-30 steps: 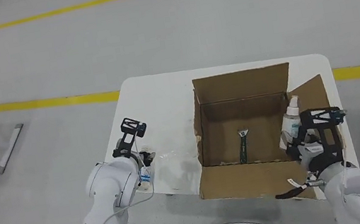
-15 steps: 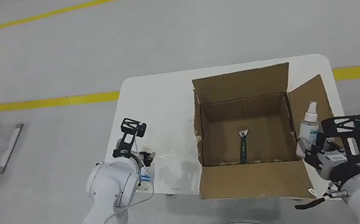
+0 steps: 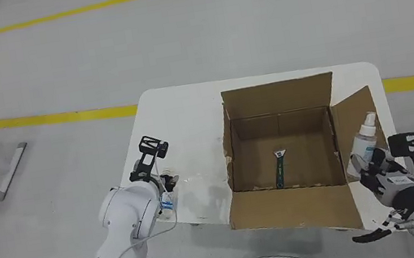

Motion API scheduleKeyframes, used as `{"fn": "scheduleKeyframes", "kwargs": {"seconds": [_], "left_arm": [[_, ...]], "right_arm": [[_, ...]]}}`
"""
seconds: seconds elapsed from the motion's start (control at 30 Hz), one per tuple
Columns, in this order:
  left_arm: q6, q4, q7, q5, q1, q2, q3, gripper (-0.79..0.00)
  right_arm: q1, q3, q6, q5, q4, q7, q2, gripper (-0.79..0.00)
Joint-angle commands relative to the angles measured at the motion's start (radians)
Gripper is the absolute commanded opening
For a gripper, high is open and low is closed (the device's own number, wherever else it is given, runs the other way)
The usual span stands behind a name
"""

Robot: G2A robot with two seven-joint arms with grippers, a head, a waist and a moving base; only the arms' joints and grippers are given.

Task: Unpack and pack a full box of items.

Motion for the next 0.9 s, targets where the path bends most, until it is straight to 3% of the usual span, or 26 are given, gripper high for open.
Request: {"fn": "scheduleKeyframes", "kwargs": {"seconds": [0.0, 0.5, 0.87], "left_arm": [[0.0, 0.0, 0.0, 0.0, 0.0, 0.0, 0.0, 0.0], [0.0, 0.0, 0.0, 0.0, 0.0, 0.0, 0.0, 0.0], [0.0, 0.0, 0.0, 0.0, 0.0, 0.0, 0.0, 0.0]], "right_arm": [[-0.012, 0.038, -0.011, 0.051, 0.001, -0.019, 0.001, -0.785], [-0.191, 0.367, -0.096, 0.303, 0.012, -0.103, 0.012, -0.785], [-0.235, 0.41, -0.155, 0.253, 0.141, -0.076, 0.025, -0.785]]}}
